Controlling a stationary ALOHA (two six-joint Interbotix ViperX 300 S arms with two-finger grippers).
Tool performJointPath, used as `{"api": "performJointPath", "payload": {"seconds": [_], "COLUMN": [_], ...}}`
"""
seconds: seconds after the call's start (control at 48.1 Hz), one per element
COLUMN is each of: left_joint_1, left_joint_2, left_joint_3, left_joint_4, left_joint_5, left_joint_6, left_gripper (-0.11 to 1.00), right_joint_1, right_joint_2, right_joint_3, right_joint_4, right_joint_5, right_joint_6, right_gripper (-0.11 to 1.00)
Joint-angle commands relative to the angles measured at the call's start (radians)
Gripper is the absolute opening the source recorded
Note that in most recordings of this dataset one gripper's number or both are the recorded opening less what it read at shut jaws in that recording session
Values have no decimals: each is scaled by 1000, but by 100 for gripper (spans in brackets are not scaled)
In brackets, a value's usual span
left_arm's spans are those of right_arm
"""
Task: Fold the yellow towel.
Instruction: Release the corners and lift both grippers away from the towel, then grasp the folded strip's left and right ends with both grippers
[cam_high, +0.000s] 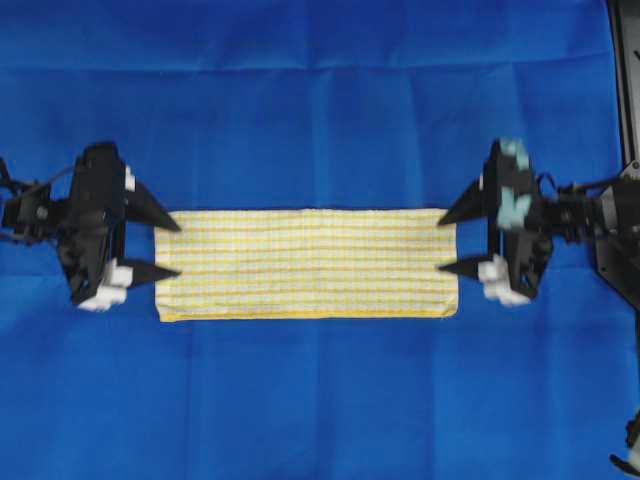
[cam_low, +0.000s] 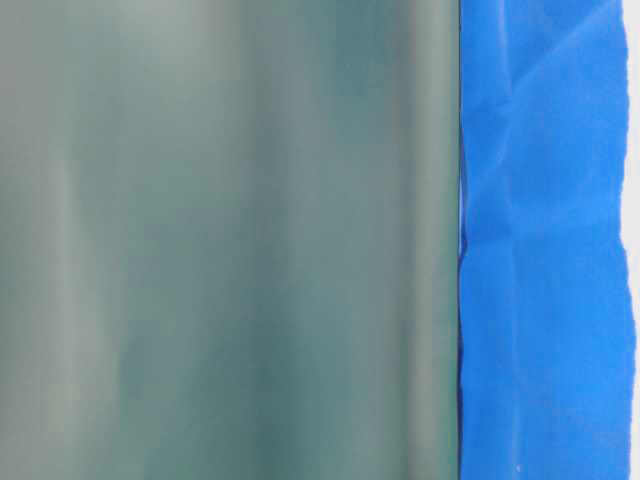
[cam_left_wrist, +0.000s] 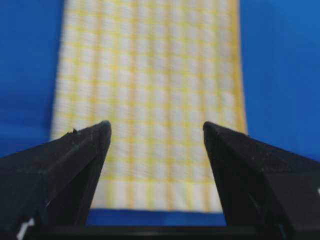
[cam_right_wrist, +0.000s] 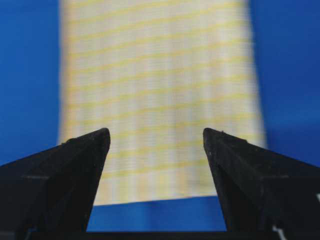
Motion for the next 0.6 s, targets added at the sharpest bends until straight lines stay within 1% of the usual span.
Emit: {"api": "performJointPath", "payload": {"seconds": [0.0,0.125,0.229,0.582], "left_joint_1": [43,101,123,123], "left_joint_2": [2,21,52,173], "left_joint_3": [-25,-26,-28,-44], "left_joint_4": [2,3,3,2], "left_joint_5": [5,34,51,60], "left_joint_6": [2,15,43,52], "left_gripper": [68,68,68,68], "right_joint_1": [-74,-132,-138,-138], "right_joint_2": [-3,15,48,198], "right_joint_3": [-15,-28,-44,-81], "right_joint_4": [-14,-37,-52,-52], "right_joint_5": [37,75,91,92], "right_joint_6": [0,-2,-2,2], "right_gripper": [75,75,75,74]}}
